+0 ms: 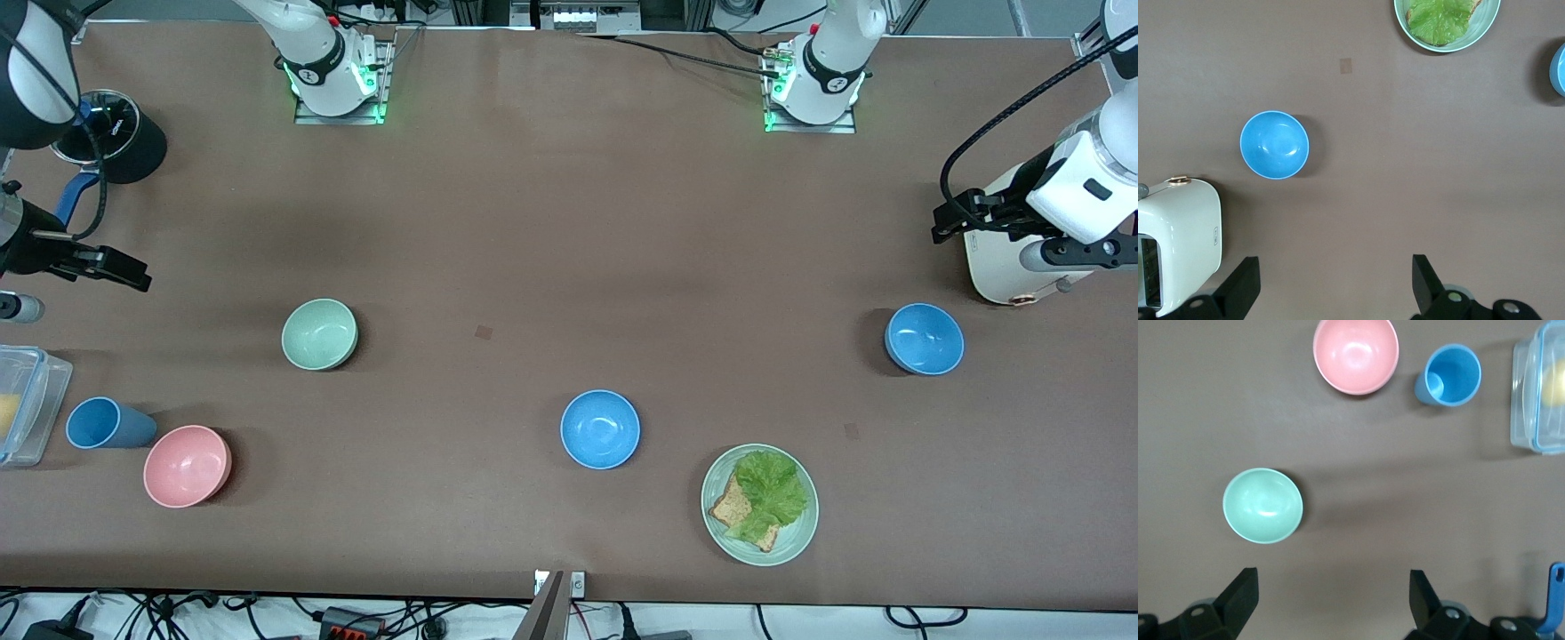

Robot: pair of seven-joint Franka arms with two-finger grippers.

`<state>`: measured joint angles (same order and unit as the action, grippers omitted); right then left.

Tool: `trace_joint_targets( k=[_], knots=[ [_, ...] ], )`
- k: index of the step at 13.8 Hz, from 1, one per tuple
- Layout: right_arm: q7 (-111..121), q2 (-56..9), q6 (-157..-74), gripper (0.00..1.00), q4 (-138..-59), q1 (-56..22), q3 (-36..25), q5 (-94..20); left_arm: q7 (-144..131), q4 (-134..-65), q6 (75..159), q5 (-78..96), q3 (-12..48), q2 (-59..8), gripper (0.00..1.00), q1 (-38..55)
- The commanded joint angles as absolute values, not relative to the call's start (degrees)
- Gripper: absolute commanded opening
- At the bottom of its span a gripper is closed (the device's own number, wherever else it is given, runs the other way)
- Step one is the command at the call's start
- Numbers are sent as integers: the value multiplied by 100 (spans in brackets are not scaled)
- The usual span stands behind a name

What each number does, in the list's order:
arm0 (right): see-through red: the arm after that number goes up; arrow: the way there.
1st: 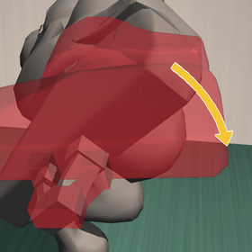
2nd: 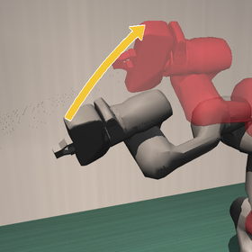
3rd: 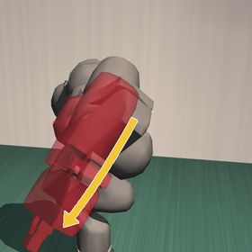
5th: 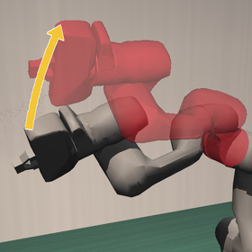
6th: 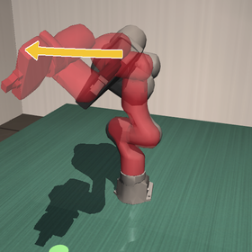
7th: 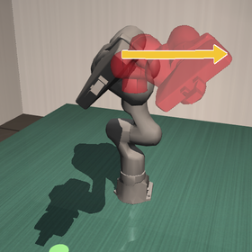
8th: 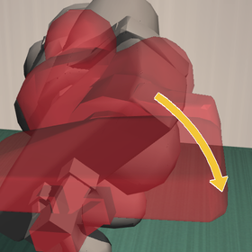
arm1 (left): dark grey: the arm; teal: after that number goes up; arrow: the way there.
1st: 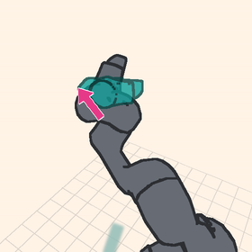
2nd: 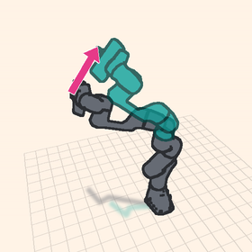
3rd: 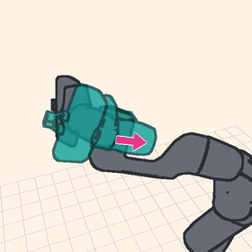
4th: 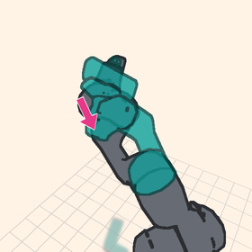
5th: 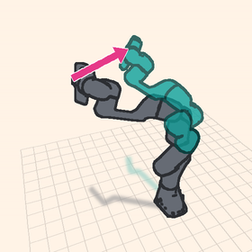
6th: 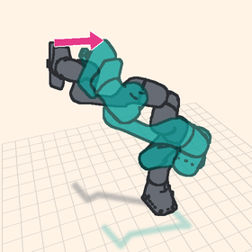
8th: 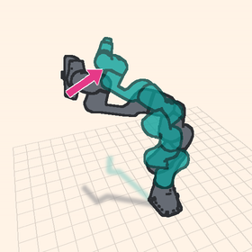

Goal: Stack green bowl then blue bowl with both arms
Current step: 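Reach the right gripper toward the pale green bowl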

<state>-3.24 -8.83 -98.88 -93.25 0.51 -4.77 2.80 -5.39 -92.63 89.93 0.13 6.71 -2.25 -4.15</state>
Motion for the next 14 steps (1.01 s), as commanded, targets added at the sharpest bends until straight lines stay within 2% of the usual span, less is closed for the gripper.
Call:
trace_joint_targets(
  k=[1,5,8,10,14],
  knots=[
    [-298,-722,-9190,100,-9352,71,-405,246,-413,-9114,8965,88,650,-290,100,-431],
    [-255,-439,-8859,100,-9133,44,-395,246,-413,-9114,8956,88,624,-299,100,-439],
    [-229,-860,-8974,100,-8861,9,-352,71,-413,-9114,8956,88,624,-299,100,-439],
    [-316,-1080,-9105,100,-8781,-332,-369,437,-413,-9114,8956,88,624,-299,100,-431],
    [-299,-1213,-9852,100,-8807,-369,-369,440,-413,-9114,8956,88,624,-299,100,-439]
  ],
)
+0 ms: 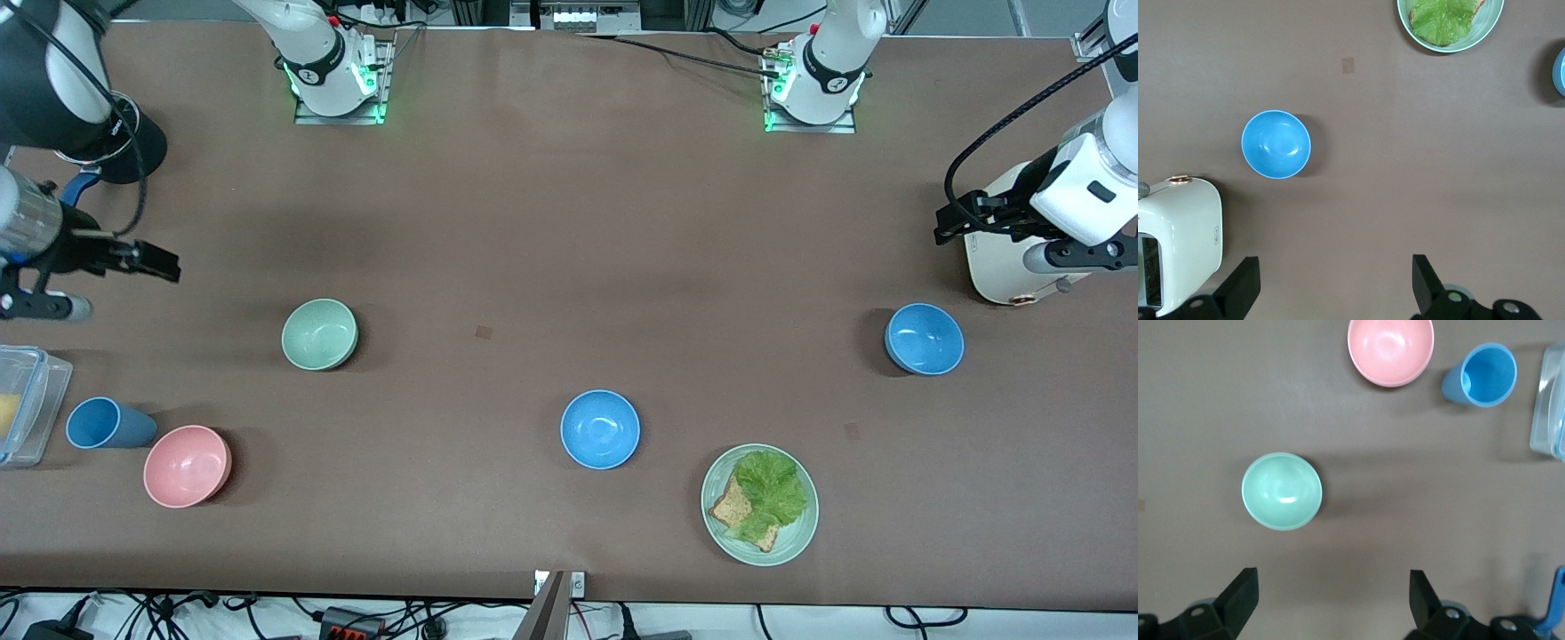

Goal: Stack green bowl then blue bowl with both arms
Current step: 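Reach the right gripper toward the pale green bowl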

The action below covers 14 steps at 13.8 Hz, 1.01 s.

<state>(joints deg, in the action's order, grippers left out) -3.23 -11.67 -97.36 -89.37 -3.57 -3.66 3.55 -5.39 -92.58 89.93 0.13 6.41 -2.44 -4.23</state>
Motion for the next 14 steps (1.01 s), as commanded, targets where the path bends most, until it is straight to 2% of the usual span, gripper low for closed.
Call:
trace_joint_targets(
  k=[1,4,7,14],
  knots=[
    [-290,-1213,-9913,100,-8807,-378,-352,439,-413,-9114,8956,88,624,-299,100,-439],
    [-281,-1414,-10019,100,-8807,-369,-351,256,-413,-9114,8956,88,624,-299,100,-439],
    [-308,-2282,-10299,100,-8824,-325,-360,-193,-404,-9114,8956,88,624,-299,100,-439],
    [-281,-3444,-10529,100,-8956,-352,-360,-193,-404,-9114,8956,88,624,-299,100,-439]
  ],
)
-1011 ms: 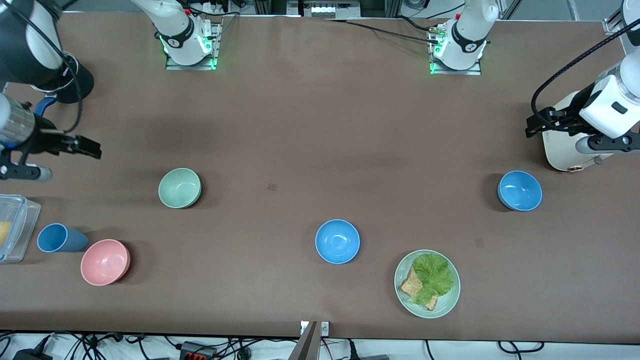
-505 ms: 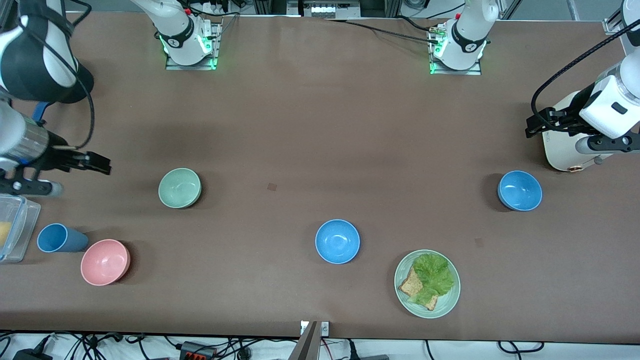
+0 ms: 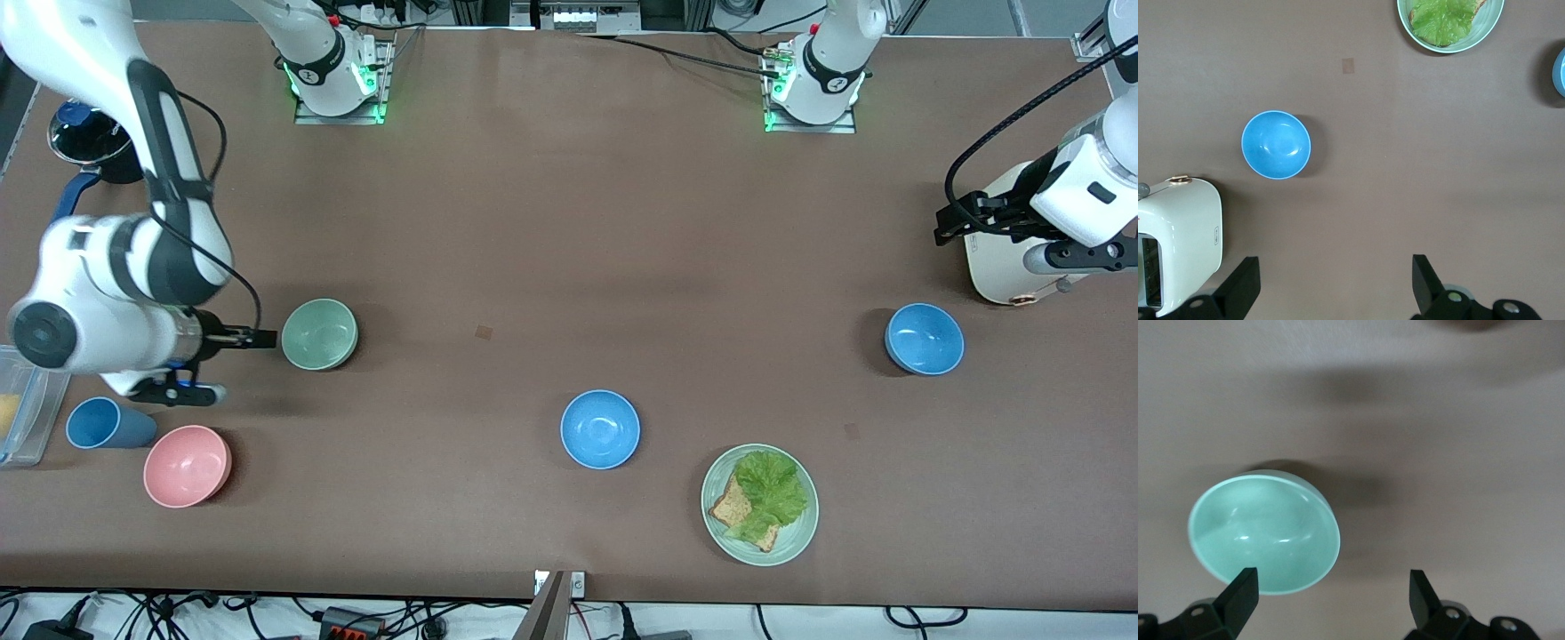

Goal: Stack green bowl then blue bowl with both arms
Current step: 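Lower the right gripper and grasp the green bowl's rim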

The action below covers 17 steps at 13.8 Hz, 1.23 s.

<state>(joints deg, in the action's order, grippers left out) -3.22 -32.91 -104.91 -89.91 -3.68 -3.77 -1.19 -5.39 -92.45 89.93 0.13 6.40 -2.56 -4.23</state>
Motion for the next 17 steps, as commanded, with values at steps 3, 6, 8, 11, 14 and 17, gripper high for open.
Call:
trace_joint_targets(
  k=[3,6,8,11,14,17],
  knots=[
    [-281,-3594,-10626,100,-8973,-369,-360,-202,-404,-9114,8956,88,624,-299,100,-439],
    [-290,-3735,-10705,99,-8974,-369,-360,-211,-404,-9114,8956,88,624,-299,100,-439],
    [-281,-3805,-10714,87,-8974,-360,-360,-202,-404,-9114,8956,88,624,-299,100,-439],
    [-290,-3920,-10784,78,-8974,-378,-343,-220,-404,-9114,8956,88,624,-299,100,-439],
    [-299,-4008,-10784,73,-9035,-378,-273,-220,-404,-9114,8956,88,624,-299,100,-439],
    [-325,-4017,-10784,25,-9114,-378,-264,-229,-404,-9114,8956,88,624,-299,100,-439]
  ],
)
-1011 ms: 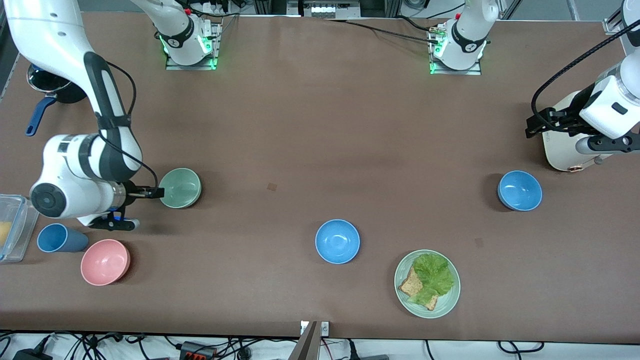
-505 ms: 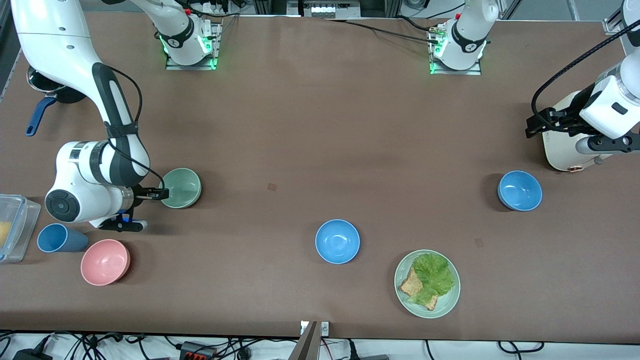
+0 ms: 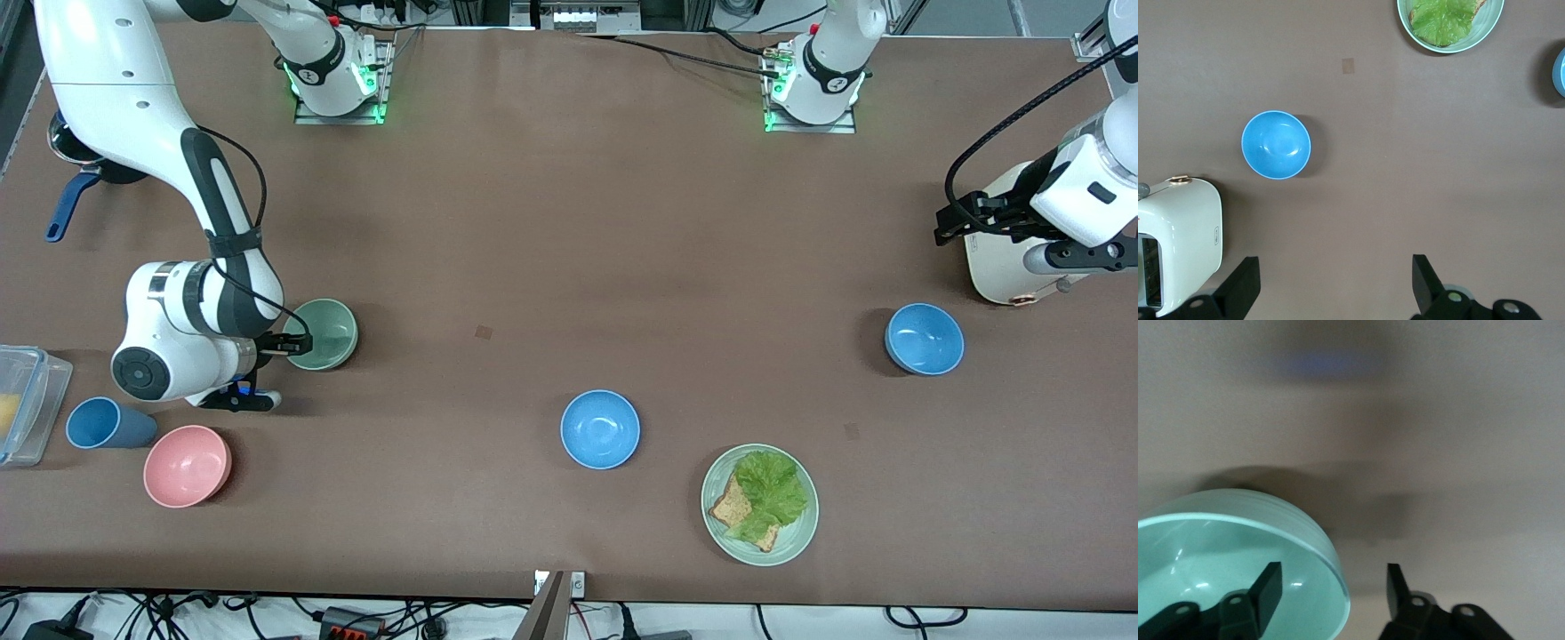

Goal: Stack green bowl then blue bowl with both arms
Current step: 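Lower the right gripper and grasp the green bowl's rim, then slide the green bowl toward the table middle with the right gripper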

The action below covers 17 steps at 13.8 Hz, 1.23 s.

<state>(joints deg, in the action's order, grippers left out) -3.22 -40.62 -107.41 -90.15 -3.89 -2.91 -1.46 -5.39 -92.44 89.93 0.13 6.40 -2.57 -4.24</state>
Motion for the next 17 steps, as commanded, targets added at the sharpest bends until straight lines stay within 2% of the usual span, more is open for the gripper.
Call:
trace_joint_targets(
  k=[1,2,7,12,14,17],
  knots=[
    [-334,-4008,-10784,6,-9114,-378,-264,-229,-404,-9114,8956,88,624,-299,100,-439],
    [-325,-3999,-10775,0,-9114,-387,-264,-237,-413,-9114,8956,88,624,-299,100,-439],
    [-343,-3727,-10705,0,-9009,-500,306,-220,-413,-9114,8956,88,624,-299,100,-439],
    [-798,-3639,-10521,0,-8667,-1133,1096,-246,-413,-9114,8956,88,624,-299,100,-466],
    [-1875,-3709,-10599,0,-8499,-1527,1423,-220,-413,-9114,8956,88,624,-299,100,-483],
    [-2512,-3858,-11028,0,-8499,-2135,1433,-394,-404,-9114,8956,88,624,-316,100,-492]
  ],
)
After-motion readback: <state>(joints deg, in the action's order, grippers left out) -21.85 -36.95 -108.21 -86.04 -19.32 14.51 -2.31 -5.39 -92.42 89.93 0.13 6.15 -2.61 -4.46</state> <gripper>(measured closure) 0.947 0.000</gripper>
